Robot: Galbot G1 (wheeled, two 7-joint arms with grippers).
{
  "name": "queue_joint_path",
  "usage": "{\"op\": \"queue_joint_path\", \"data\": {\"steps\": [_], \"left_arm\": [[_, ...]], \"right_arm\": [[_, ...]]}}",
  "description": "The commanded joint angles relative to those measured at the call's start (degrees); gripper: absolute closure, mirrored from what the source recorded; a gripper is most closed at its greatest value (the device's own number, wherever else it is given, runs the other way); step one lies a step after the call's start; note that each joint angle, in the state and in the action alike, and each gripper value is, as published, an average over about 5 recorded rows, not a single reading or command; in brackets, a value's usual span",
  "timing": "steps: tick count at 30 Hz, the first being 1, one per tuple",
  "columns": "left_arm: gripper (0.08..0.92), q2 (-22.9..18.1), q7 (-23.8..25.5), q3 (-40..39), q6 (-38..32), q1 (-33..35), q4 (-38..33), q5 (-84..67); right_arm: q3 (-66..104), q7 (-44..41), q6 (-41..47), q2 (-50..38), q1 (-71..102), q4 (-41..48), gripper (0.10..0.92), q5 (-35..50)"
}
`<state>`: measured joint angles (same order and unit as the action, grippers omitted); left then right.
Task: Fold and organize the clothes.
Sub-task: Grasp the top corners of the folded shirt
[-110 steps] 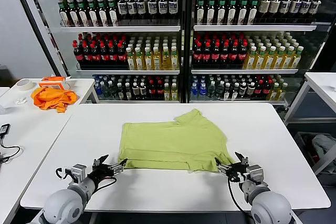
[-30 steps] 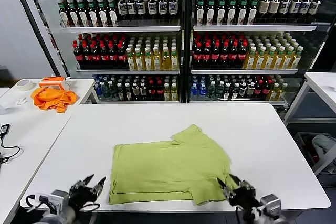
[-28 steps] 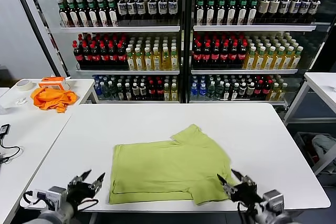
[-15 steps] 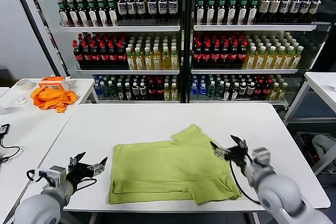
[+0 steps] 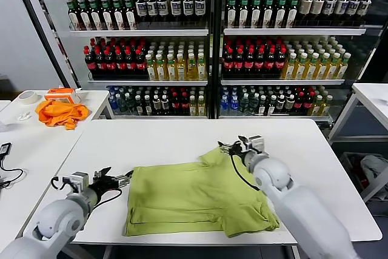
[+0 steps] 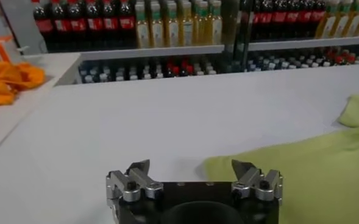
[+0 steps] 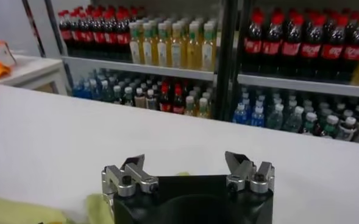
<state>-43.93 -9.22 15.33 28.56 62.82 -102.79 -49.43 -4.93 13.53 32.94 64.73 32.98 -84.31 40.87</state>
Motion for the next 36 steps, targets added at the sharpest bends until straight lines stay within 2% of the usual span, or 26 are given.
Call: {"op": "queue_joint_path", "data": {"steps": [1, 14, 20, 23, 25, 36], "left_arm": [[0.177, -1.27, 1.08, -6.94, -0.29, -7.80, 7.26, -1.00], [0.177, -2.47, 1.53, -8.12, -1.42, -8.28, 9.21, 0.52], [0.177, -2.96, 3.48, -8.01, -3.74, -8.74, 10.58, 0.38], [0.193, -3.06, 4.78, -7.87, -3.80, -8.41, 10.76, 1.11], [0.232, -3.13, 5.41, -7.63, -3.84, -8.01, 10.59, 1.70], [0.536, -3.44, 5.80, -6.19, -3.68, -5.24, 8.56, 1.80]], "right_arm": [[-3.73, 1.07, 0.14, 4.74, -5.91, 10.14, 0.203, -0.97], [-1.38, 1.29, 0.15, 4.58, -1.93, 9.12, 0.203, 0.00], [-1.05, 1.78, 0.15, 4.74, -1.32, 8.99, 0.210, 1.15], [-0.99, 1.76, 0.14, 4.83, -1.16, 8.94, 0.267, 1.44], [-0.74, 1.36, 0.14, 5.07, -1.15, 9.37, 0.327, 1.42], [-0.88, 0.89, 0.11, 5.48, -0.52, 8.89, 0.630, 0.87]]}}
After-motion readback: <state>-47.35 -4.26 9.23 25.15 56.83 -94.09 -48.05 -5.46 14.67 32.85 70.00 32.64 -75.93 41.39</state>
